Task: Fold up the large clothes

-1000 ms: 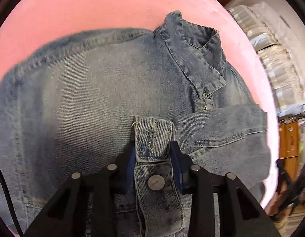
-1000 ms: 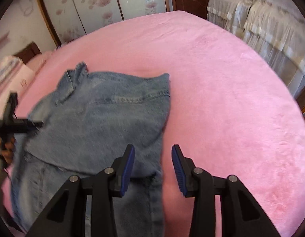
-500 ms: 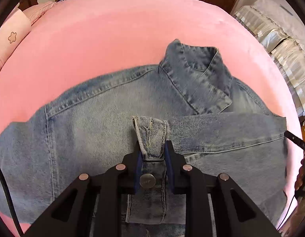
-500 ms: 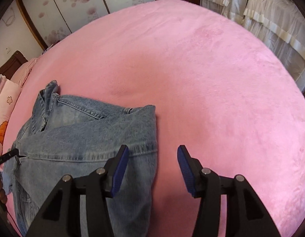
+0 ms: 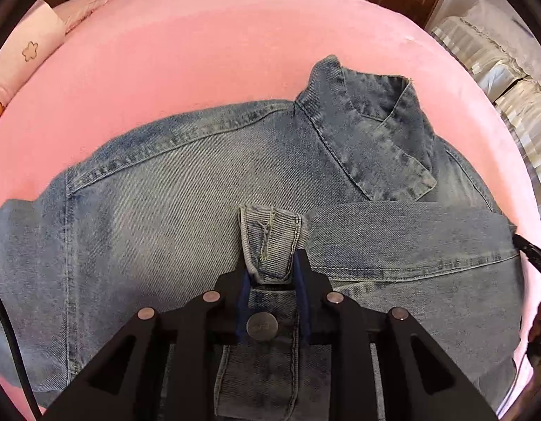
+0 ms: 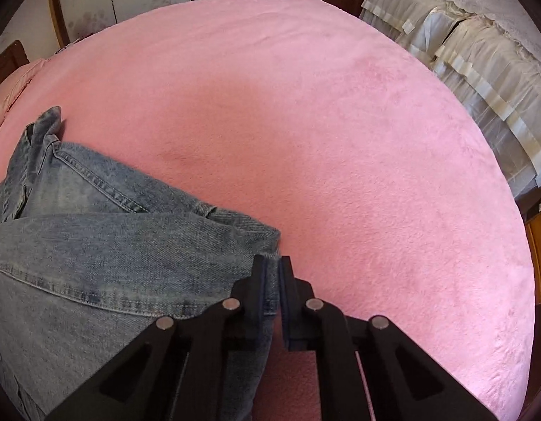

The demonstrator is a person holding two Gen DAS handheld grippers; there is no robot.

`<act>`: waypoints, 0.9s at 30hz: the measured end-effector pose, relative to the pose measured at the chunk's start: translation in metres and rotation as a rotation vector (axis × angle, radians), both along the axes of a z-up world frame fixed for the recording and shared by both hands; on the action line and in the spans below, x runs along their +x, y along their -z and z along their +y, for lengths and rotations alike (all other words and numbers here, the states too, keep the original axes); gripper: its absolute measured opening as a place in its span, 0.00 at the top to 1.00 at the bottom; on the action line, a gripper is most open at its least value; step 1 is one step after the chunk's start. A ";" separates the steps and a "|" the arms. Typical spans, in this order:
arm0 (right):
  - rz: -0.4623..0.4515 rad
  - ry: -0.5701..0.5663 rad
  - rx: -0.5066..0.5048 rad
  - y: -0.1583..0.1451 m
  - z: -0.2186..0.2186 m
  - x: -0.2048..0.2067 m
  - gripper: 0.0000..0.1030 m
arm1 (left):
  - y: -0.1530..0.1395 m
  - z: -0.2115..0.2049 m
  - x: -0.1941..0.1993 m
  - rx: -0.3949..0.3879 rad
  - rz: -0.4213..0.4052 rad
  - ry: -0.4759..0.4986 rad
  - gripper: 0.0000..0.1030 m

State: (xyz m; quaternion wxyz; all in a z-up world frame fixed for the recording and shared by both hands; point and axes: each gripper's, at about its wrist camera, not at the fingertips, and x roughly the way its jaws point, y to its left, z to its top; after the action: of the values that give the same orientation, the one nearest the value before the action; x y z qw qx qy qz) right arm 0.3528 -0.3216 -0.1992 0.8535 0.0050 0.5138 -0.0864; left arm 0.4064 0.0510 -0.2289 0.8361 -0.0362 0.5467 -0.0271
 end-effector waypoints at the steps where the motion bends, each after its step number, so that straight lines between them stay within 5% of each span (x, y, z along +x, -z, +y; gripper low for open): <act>1: -0.010 -0.002 0.005 -0.007 -0.001 -0.006 0.92 | -0.004 -0.001 -0.002 0.007 0.000 0.004 0.74; 4: -0.025 -0.034 0.047 -0.030 -0.005 -0.030 0.88 | -0.023 -0.003 -0.017 0.037 -0.007 0.042 0.70; 8: -0.045 -0.087 0.111 -0.051 -0.006 -0.082 0.49 | -0.048 -0.002 -0.047 0.043 -0.044 0.069 0.57; 15: 0.006 -0.118 0.187 -0.035 -0.004 -0.156 0.49 | -0.038 0.007 -0.091 -0.043 0.018 0.035 0.52; 21: 0.048 -0.099 0.246 -0.013 -0.004 -0.153 0.49 | -0.015 0.010 -0.082 -0.161 0.047 -0.063 0.52; 24: 0.050 -0.074 0.315 -0.006 -0.006 -0.145 0.49 | -0.010 0.007 -0.079 -0.157 0.045 -0.079 0.52; 25: 0.062 -0.078 0.329 -0.001 -0.003 -0.141 0.52 | -0.006 0.004 -0.076 -0.142 0.044 -0.075 0.52; 27: 0.107 -0.114 0.323 0.010 0.007 -0.137 0.82 | -0.001 -0.004 -0.077 -0.090 0.039 -0.059 0.52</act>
State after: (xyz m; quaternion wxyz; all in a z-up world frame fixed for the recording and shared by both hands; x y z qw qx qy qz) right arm 0.2162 -0.3143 -0.2088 0.8166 0.1083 0.5652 0.0456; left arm 0.3294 0.0474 -0.2277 0.8234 -0.0906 0.5596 -0.0263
